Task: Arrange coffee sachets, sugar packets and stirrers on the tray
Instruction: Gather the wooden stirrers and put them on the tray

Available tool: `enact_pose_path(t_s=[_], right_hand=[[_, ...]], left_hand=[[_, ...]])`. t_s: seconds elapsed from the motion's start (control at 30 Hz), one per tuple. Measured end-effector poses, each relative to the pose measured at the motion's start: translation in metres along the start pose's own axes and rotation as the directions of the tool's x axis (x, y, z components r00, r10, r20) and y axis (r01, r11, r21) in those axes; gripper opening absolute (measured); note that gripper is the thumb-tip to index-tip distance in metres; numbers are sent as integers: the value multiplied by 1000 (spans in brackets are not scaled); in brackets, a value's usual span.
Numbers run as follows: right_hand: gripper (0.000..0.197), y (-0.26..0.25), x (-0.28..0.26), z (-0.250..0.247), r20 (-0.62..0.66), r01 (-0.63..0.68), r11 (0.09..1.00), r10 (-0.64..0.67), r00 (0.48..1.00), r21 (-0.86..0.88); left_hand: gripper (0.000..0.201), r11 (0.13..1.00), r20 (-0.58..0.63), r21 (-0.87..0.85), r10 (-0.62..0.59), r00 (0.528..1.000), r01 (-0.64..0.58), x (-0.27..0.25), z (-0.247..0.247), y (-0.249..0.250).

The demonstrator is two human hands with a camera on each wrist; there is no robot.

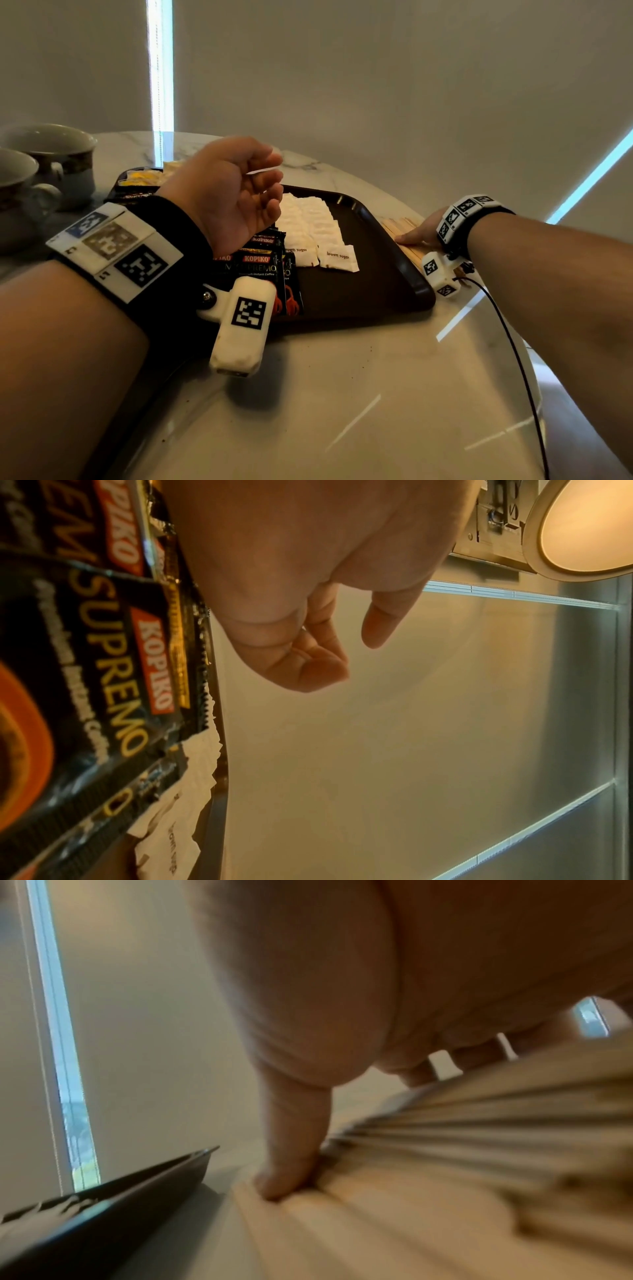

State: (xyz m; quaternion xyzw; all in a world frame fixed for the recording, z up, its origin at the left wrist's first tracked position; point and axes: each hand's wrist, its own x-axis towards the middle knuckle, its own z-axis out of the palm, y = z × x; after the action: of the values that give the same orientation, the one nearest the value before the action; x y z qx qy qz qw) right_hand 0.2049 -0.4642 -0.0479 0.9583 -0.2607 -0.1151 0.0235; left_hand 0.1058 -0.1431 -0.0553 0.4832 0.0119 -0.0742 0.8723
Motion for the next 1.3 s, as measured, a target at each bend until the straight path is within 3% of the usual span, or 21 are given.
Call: enact_pose_path(t_s=[0.1, 0.3, 0.67, 0.93, 1.0, 1.07, 1.13, 1.2, 1.3], right_hand=[[101, -2, 7, 0, -27, 37, 997, -39, 999, -63], [78, 6, 11, -1, -89, 59, 998, -59, 994, -4], [40, 19, 15, -6, -120, 84, 959, -53, 991, 272], [27, 26, 5, -20, -184, 163, 823, -73, 980, 544], [28, 20, -5, -28, -203, 220, 782, -122, 972, 584], [29, 8, -21, -37, -190, 289, 679, -219, 957, 675], [28, -9, -47, -43, -125, 311, 487, -377, 918, 816], [24, -28, -81, -46, -59, 286, 333, -554, 830, 898], [15, -55, -130, -36, 4, 236, 184, -797, 604, 954]], left_hand=[[17, 1000, 0, 8, -4, 1000, 4, 1, -1, 0], [17, 1000, -3, 20, -11, 1000, 11, -1, 0, 0], [18, 1000, 6, 5, -12, 1000, 11, -5, 0, 1], [17, 1000, 20, 1, -4, 1000, 4, -8, 3, 2], [17, 1000, 18, 7, -5, 1000, 4, -9, 4, 3], [18, 1000, 11, 12, -4, 1000, 4, -9, 5, 3], [21, 1000, -3, 22, 7, 1000, -7, -8, 5, 3], [27, 999, -20, 43, 19, 1000, -19, -8, 6, 3], [49, 990, 10, 128, 59, 998, -60, -11, 6, 5]])
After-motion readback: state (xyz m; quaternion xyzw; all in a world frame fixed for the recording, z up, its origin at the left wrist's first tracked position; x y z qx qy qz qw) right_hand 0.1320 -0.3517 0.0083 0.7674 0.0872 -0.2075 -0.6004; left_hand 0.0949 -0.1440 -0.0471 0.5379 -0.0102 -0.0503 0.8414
